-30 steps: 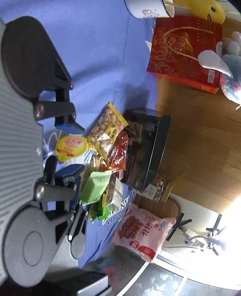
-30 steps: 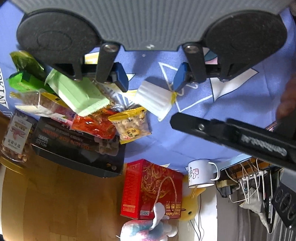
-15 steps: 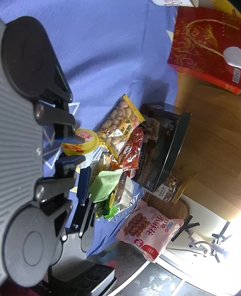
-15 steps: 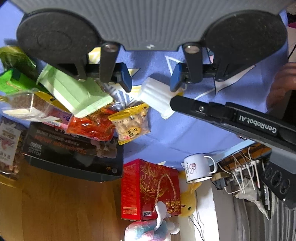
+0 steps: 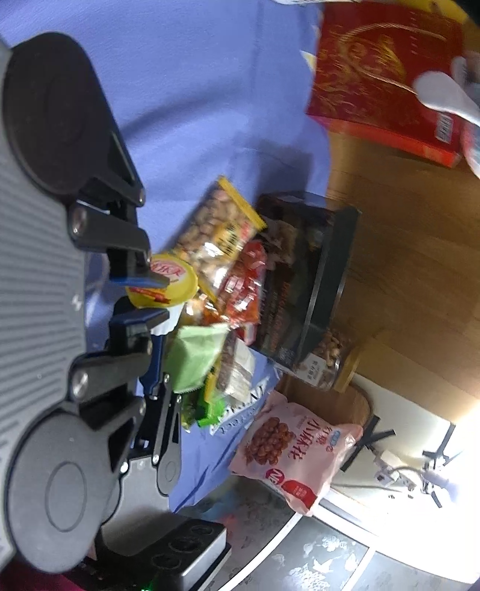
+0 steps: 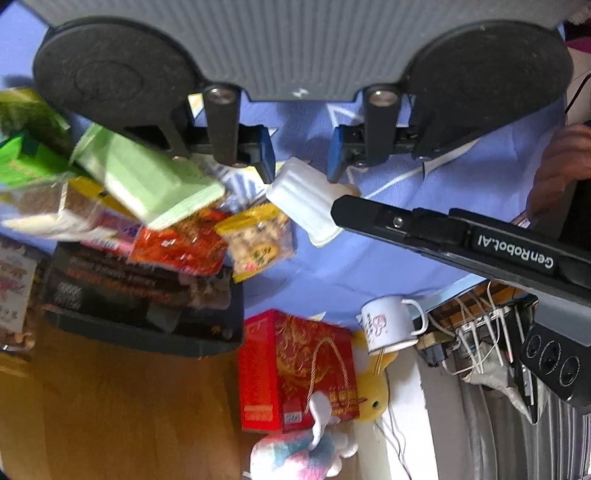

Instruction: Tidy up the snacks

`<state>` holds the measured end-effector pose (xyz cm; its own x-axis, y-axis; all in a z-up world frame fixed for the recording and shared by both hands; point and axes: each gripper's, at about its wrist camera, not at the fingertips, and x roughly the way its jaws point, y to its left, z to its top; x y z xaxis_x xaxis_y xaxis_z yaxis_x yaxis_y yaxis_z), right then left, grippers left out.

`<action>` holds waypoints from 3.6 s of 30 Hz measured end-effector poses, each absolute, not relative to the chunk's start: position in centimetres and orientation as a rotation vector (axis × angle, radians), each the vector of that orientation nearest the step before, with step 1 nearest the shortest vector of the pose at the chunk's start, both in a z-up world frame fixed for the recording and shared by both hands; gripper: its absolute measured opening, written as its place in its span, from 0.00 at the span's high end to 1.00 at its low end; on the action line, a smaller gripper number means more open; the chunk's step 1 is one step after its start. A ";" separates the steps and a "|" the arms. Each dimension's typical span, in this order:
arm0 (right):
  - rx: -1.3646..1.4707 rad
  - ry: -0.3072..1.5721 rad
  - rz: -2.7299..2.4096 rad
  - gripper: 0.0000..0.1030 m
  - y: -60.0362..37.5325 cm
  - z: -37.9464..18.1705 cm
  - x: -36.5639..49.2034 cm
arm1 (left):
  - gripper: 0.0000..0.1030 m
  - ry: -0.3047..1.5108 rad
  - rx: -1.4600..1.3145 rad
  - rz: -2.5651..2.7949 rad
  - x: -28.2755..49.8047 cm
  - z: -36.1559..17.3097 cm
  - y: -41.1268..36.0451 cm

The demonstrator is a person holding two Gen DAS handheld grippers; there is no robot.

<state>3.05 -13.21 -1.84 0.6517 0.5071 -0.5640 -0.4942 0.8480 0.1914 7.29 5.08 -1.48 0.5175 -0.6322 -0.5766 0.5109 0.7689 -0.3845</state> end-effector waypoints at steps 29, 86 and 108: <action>0.041 0.534 0.334 0.68 -22.8 2.2 17.3 | 0.87 0.589 -0.004 -0.750 22.3 4.4 -8.1; 0.164 0.608 0.329 0.64 -22.0 -2.6 0.9 | 0.97 0.817 0.002 -0.617 8.8 -3.9 -5.7; 0.300 0.548 0.390 0.70 -21.5 -1.0 1.5 | 0.98 0.748 -0.043 -0.652 8.0 -2.1 -2.4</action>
